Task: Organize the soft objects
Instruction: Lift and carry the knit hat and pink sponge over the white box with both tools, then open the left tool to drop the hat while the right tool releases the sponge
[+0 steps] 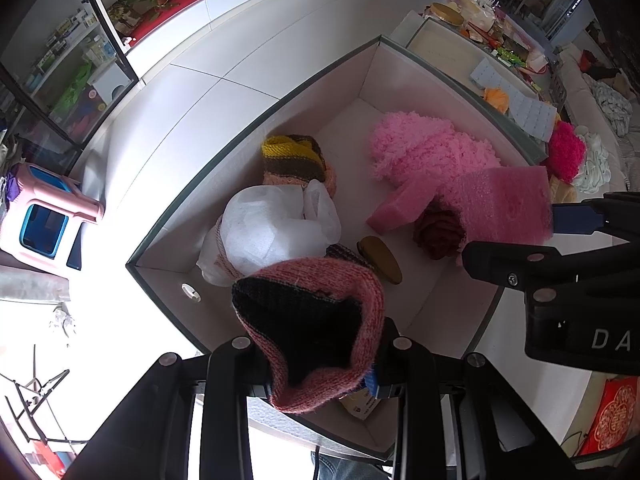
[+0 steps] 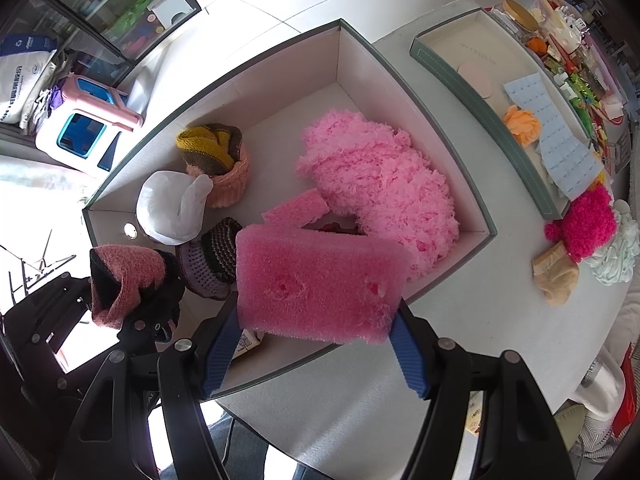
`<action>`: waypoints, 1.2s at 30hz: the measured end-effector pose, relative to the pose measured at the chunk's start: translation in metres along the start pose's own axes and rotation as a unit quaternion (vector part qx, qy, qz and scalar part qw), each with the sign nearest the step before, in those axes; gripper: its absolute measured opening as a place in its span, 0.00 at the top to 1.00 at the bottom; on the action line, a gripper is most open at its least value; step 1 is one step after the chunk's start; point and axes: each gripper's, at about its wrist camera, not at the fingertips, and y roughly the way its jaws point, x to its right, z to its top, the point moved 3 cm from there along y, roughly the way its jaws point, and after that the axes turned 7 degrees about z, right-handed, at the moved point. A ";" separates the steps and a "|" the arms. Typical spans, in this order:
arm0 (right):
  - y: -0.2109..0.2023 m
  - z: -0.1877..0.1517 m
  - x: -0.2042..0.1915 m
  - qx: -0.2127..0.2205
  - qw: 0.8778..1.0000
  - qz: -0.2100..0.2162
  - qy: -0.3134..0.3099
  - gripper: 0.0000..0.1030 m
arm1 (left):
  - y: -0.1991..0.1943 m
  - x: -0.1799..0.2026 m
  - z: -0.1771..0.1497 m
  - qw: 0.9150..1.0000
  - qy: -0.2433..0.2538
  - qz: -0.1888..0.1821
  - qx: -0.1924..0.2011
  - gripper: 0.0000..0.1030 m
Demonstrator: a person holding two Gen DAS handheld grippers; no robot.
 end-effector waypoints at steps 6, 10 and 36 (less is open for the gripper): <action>0.000 0.000 -0.002 0.000 1.000 0.000 0.000 0.30 | 0.000 0.000 0.000 1.000 0.001 0.001 0.000 0.68; 0.000 0.000 -0.003 0.001 1.000 -0.002 0.000 0.30 | 0.000 -0.002 0.000 1.000 0.001 0.002 -0.002 0.68; -0.001 0.002 -0.005 0.004 1.000 -0.002 0.001 0.29 | -0.001 -0.008 -0.005 1.000 0.003 0.012 -0.003 0.68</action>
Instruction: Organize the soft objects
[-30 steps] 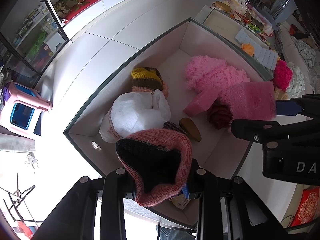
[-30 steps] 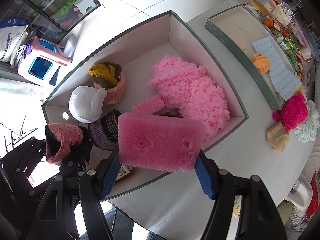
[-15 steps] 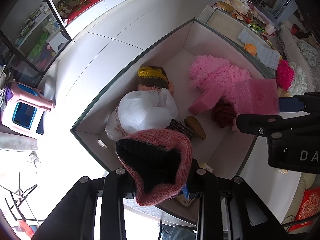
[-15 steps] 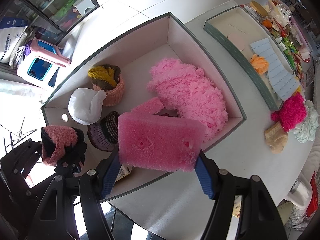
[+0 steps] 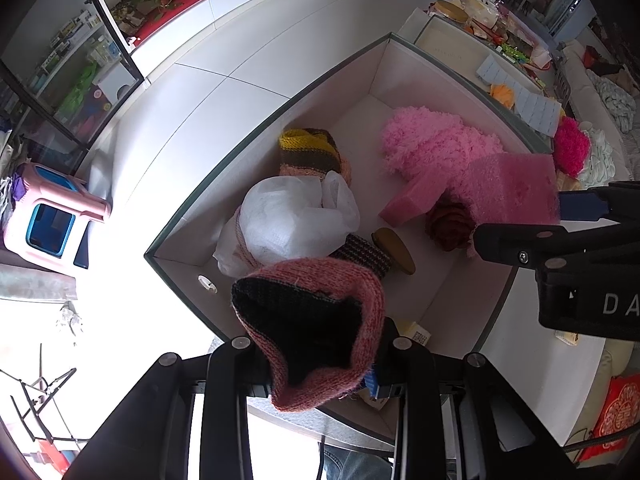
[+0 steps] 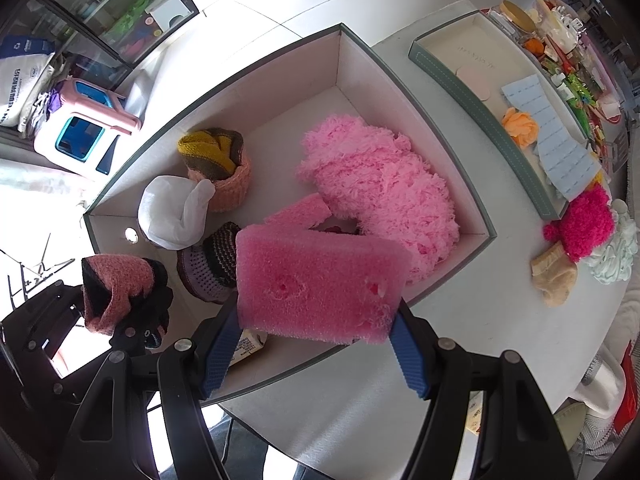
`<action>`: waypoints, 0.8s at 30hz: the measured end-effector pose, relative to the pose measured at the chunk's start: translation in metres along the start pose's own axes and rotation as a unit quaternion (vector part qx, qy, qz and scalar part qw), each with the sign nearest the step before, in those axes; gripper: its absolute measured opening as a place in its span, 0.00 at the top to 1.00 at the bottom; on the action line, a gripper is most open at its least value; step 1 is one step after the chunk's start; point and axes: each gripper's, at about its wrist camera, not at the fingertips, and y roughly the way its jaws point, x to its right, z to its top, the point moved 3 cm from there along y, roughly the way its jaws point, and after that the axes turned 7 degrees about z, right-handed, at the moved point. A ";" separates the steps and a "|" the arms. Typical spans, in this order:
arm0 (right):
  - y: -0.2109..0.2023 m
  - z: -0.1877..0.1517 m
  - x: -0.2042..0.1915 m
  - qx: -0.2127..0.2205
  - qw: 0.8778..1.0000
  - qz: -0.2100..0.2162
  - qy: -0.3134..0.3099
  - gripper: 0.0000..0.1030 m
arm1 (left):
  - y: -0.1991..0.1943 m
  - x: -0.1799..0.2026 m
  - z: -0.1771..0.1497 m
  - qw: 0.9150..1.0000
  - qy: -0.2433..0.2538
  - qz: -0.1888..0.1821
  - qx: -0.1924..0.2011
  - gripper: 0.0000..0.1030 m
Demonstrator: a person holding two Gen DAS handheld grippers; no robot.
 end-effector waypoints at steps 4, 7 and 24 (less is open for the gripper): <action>0.000 0.000 0.000 0.000 1.000 -0.001 0.000 0.29 | 0.000 0.000 0.000 1.000 0.001 0.000 0.001 0.68; 0.000 0.000 0.001 0.000 1.000 0.000 0.002 0.29 | 0.000 0.001 0.000 1.000 0.003 0.002 -0.001 0.68; -0.009 -0.003 0.019 0.046 0.997 0.048 0.049 0.00 | -0.010 0.003 -0.003 0.999 0.006 0.036 0.012 0.01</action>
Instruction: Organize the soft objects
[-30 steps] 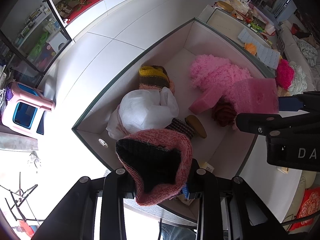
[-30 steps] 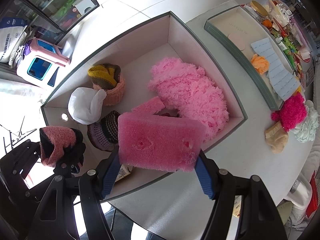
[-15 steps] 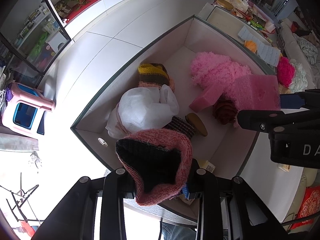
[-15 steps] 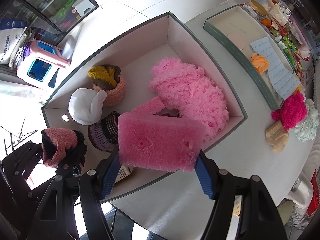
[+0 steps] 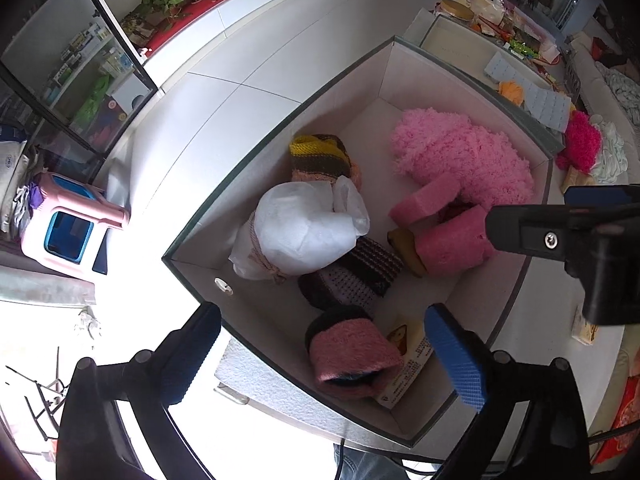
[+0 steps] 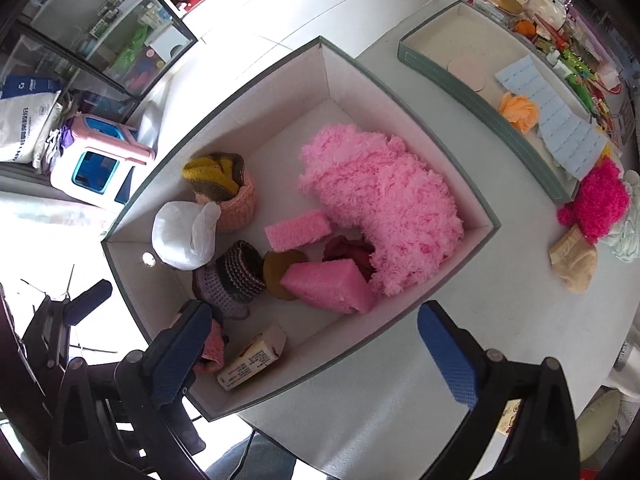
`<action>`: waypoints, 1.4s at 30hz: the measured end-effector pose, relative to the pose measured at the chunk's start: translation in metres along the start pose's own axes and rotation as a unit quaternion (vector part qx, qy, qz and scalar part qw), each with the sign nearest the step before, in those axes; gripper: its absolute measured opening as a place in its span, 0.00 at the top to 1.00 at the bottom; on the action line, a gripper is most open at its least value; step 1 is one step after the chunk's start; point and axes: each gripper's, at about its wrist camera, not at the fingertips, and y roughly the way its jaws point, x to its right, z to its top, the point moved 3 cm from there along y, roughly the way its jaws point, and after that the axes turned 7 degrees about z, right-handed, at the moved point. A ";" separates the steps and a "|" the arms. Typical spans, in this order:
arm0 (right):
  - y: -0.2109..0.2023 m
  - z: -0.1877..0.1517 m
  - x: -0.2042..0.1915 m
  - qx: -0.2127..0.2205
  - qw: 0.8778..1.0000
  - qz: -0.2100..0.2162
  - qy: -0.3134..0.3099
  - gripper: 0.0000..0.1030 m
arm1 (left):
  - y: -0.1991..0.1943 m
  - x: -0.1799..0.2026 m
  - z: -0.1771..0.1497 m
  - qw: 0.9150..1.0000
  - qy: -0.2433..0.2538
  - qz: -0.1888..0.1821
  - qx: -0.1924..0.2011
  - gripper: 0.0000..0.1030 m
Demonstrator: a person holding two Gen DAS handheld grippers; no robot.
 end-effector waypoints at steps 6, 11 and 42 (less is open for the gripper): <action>-0.029 -0.005 0.005 0.038 0.999 0.008 0.012 0.00 | -0.037 -0.013 0.006 0.998 -0.031 0.030 0.034 0.01; -0.049 -0.013 0.002 0.058 0.998 0.001 0.000 0.00 | -0.039 -0.023 0.006 0.998 -0.057 0.002 0.001 0.01; -0.054 -0.030 -0.018 0.042 0.999 0.012 -0.018 0.00 | -0.043 -0.028 -0.014 0.997 -0.064 0.044 -0.010 0.01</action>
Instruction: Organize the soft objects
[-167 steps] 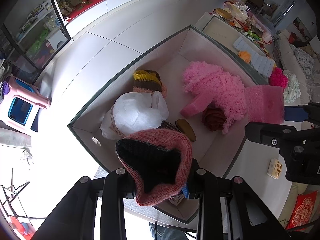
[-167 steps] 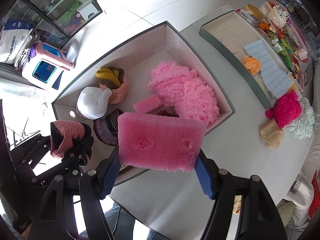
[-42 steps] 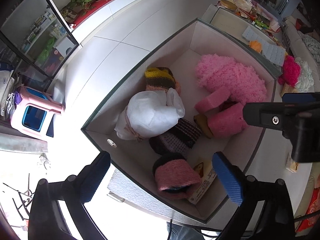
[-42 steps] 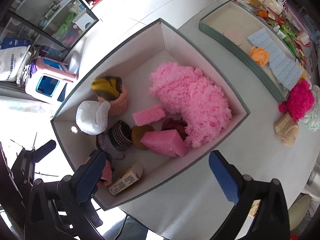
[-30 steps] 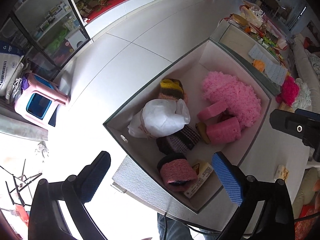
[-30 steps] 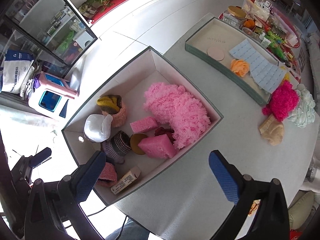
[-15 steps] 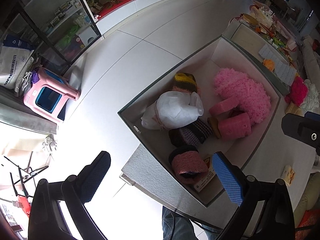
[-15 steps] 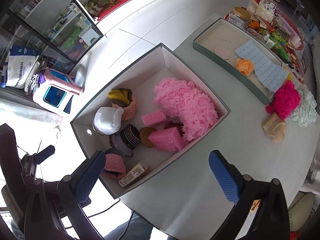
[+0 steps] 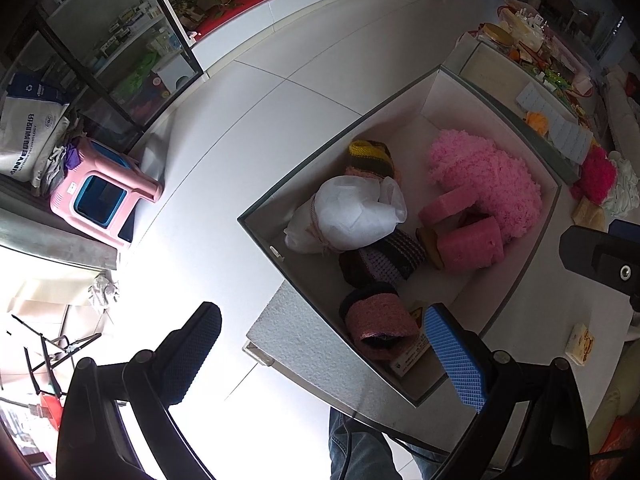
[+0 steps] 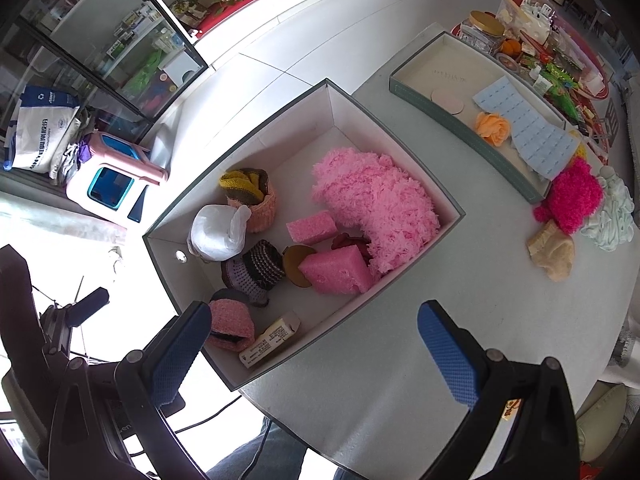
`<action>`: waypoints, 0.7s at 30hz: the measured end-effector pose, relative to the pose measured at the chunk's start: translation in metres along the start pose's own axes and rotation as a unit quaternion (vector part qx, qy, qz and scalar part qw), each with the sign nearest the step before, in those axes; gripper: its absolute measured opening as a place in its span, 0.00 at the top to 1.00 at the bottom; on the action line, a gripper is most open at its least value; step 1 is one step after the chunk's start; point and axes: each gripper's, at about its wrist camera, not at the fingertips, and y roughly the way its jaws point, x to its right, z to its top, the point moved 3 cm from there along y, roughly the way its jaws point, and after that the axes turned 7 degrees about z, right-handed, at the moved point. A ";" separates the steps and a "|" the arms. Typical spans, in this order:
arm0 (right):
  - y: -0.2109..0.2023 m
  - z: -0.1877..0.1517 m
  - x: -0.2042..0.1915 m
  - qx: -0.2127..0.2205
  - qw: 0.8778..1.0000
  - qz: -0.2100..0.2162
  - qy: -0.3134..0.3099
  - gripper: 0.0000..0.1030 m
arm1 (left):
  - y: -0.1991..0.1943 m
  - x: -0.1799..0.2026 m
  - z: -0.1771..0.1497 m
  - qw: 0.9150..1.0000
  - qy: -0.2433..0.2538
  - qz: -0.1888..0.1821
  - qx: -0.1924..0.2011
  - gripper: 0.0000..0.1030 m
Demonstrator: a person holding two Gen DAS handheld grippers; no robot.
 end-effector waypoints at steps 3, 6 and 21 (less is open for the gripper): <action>0.000 -0.001 0.001 -0.002 1.000 0.000 0.000 0.00 | -0.001 0.001 0.000 1.000 0.002 0.000 0.000 0.01; 0.000 -0.001 0.001 -0.003 1.000 0.001 -0.001 0.00 | -0.001 0.001 0.001 1.000 0.002 -0.002 0.000 0.01; 0.000 0.001 0.001 -0.005 1.000 0.002 -0.004 0.00 | -0.002 0.003 0.002 1.000 0.005 0.001 0.000 0.01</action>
